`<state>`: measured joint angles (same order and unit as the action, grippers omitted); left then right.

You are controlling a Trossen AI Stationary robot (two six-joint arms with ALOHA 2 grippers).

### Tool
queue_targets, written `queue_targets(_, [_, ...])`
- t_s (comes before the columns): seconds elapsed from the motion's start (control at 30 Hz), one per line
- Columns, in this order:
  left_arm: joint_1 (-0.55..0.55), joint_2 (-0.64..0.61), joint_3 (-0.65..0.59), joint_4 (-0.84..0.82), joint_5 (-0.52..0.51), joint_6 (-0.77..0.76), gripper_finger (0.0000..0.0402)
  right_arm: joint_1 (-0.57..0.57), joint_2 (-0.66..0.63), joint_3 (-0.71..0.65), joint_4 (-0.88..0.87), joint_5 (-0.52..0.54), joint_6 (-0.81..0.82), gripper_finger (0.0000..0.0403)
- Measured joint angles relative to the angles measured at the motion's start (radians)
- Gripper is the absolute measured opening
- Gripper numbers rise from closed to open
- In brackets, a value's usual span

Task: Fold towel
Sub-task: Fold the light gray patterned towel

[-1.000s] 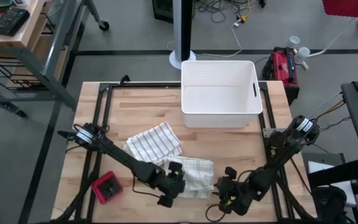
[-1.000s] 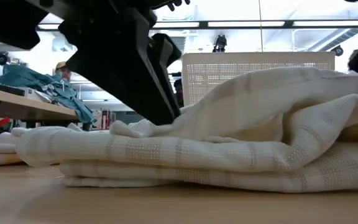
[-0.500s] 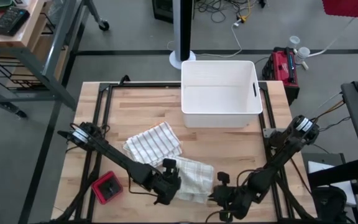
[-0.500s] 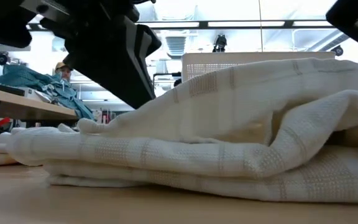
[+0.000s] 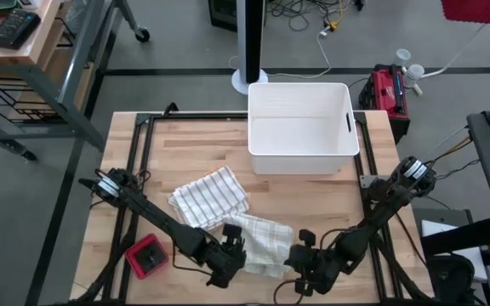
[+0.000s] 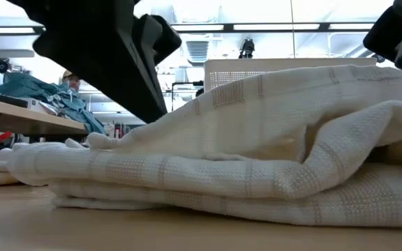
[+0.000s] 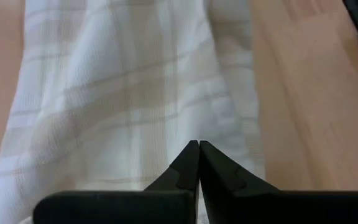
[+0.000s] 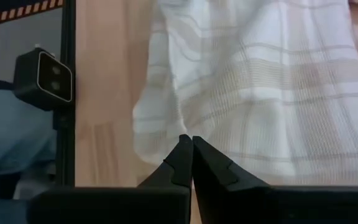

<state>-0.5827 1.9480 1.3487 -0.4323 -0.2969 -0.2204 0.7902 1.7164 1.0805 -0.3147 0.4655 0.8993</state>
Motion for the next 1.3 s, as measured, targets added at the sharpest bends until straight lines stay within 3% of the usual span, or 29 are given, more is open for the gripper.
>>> queue_targets(0.27, [0.0, 0.0, 0.0, 0.073, -0.008, 0.016, 0.0, -0.027, 0.0, -0.001, -0.003, -0.007, 0.025, 0.0])
queue_targets(0.4, [0.0, -0.009, 0.002, 0.091, -0.013, 0.029, 0.0, -0.05, 0.0, -0.001, -0.009, -0.082, 0.025, 0.0])
queue_targets(0.6, [0.011, -0.017, 0.064, 0.1, -0.179, 0.124, 0.0, -0.078, 0.051, 0.01, -0.006, -0.217, 0.024, 0.0])
queue_targets(0.7, [0.049, -0.017, 0.062, 0.106, -0.208, 0.165, 0.0, -0.077, 0.089, 0.042, 0.007, -0.27, 0.001, 0.0])
queue_targets(0.97, [0.126, -0.017, -0.002, 0.212, -0.052, 0.2, 0.0, -0.073, 0.156, 0.152, -0.002, -0.282, -0.059, 0.0])
queue_targets(1.13, [0.129, -0.017, -0.028, 0.223, -0.046, 0.231, 0.0, -0.062, 0.142, 0.224, -0.222, -0.173, 0.011, 0.0])
queue_targets(1.2, [0.129, -0.017, -0.051, 0.237, -0.023, 0.237, 0.0, -0.061, 0.146, 0.244, -0.317, -0.175, 0.06, 0.0])
queue_targets(1.3, [0.13, -0.017, -0.087, 0.255, -0.015, 0.222, 0.0, -0.062, 0.157, 0.24, -0.299, -0.225, 0.072, 0.0])
